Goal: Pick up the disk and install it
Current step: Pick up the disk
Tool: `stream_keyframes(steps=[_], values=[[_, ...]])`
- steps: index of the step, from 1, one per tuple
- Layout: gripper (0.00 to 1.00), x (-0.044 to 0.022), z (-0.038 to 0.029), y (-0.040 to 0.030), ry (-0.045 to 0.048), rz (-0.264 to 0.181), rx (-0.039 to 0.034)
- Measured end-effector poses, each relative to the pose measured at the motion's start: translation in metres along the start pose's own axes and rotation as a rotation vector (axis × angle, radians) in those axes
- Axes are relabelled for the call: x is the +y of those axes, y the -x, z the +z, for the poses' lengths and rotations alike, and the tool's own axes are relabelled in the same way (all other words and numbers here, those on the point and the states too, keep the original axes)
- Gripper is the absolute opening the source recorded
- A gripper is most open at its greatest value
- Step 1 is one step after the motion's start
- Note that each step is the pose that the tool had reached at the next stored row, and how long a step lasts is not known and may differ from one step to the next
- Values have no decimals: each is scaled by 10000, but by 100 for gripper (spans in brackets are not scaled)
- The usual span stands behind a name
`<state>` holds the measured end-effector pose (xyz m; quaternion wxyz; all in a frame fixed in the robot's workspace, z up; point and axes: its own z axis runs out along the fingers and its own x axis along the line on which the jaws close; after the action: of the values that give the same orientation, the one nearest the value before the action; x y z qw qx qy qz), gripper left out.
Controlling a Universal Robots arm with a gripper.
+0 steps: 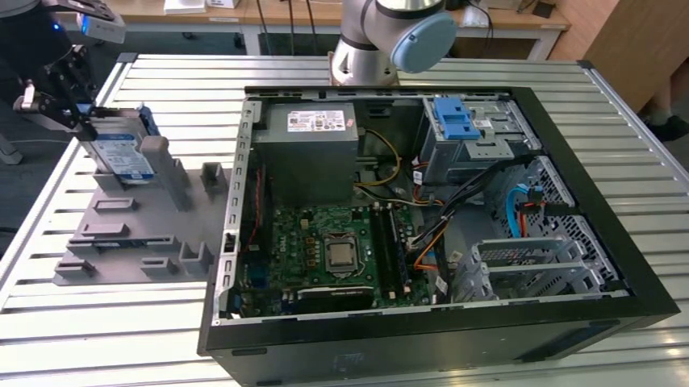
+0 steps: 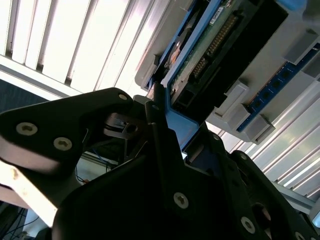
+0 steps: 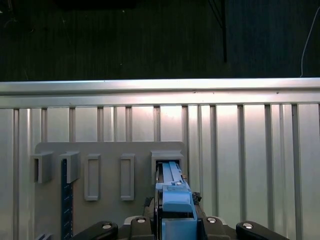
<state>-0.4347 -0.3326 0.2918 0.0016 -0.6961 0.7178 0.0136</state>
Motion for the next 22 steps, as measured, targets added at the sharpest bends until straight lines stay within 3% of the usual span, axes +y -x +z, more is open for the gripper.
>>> stream_keyframes(steps=[22], values=[[36, 2, -117, 3, 1, 0, -11]])
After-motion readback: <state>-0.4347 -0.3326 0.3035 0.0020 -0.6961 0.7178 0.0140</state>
